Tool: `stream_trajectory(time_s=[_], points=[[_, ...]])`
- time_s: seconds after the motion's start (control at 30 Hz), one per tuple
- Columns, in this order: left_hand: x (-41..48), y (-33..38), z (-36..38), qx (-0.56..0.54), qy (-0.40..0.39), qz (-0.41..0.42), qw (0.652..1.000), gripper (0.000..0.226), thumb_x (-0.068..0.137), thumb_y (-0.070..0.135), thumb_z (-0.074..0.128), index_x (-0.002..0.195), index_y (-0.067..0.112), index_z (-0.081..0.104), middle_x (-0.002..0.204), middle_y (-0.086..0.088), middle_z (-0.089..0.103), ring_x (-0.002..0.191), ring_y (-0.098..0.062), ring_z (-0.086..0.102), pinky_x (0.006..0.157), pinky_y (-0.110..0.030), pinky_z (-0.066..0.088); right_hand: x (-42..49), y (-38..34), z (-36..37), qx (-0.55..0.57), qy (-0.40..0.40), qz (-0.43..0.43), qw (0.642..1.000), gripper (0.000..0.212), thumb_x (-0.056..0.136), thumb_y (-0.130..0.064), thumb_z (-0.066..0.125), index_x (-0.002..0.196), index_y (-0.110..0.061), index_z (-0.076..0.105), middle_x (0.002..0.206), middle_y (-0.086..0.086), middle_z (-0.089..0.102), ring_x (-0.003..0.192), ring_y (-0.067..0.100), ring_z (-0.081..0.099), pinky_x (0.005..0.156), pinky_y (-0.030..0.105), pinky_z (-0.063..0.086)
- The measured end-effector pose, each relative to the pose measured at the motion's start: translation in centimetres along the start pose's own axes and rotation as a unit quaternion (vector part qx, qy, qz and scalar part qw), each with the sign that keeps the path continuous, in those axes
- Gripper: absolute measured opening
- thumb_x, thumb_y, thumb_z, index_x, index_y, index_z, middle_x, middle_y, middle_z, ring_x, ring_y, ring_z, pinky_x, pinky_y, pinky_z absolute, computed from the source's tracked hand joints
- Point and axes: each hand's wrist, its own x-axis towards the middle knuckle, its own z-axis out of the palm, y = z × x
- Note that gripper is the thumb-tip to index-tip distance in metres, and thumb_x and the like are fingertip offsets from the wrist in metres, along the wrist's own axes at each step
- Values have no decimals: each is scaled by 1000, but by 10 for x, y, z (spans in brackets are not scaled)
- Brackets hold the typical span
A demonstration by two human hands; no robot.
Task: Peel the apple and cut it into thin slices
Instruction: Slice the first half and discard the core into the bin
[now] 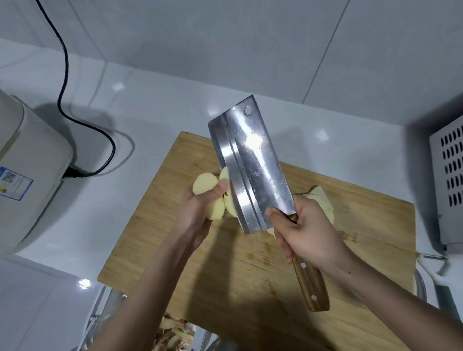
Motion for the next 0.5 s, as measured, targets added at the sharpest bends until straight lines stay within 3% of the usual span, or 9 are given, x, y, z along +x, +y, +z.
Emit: stream_trajectory(time_s=[0.1, 0.3, 0.4, 0.5], points=[[-4, -5, 9, -46, 44, 4, 998, 15, 84, 11, 66, 96, 17, 59, 80, -1, 61, 64, -12, 60, 52, -28, 52, -1, 0, 6, -5, 11, -17, 1000, 31, 95, -15, 51, 66, -25, 48, 46, 6, 50, 33, 13, 44, 36, 26, 42], [-4, -1, 11, -6, 42, 20, 999, 13, 84, 9, 66, 91, 17, 58, 78, 0, 60, 60, -9, 62, 52, -30, 53, 1, -5, 0, -7, 7, 7, 1000, 28, 94, -17, 52, 66, -21, 50, 45, 1, 51, 32, 12, 45, 37, 27, 42], [-3, 5, 9, -12, 18, 2, 1000, 17, 84, 12, 66, 97, 17, 58, 81, 0, 59, 62, -10, 61, 53, -29, 53, -1, -2, 7, 9, 27, -3, 1000, 29, 94, -16, 52, 66, -25, 49, 44, -1, 49, 32, 10, 43, 35, 22, 40], [-4, 4, 13, -43, 45, 26, 998, 13, 85, 10, 65, 90, 21, 59, 72, 4, 57, 61, -9, 57, 52, -27, 49, -4, 2, 18, 28, 46, -5, 999, 24, 94, -18, 52, 70, -25, 49, 45, -2, 47, 33, 9, 43, 35, 22, 39]])
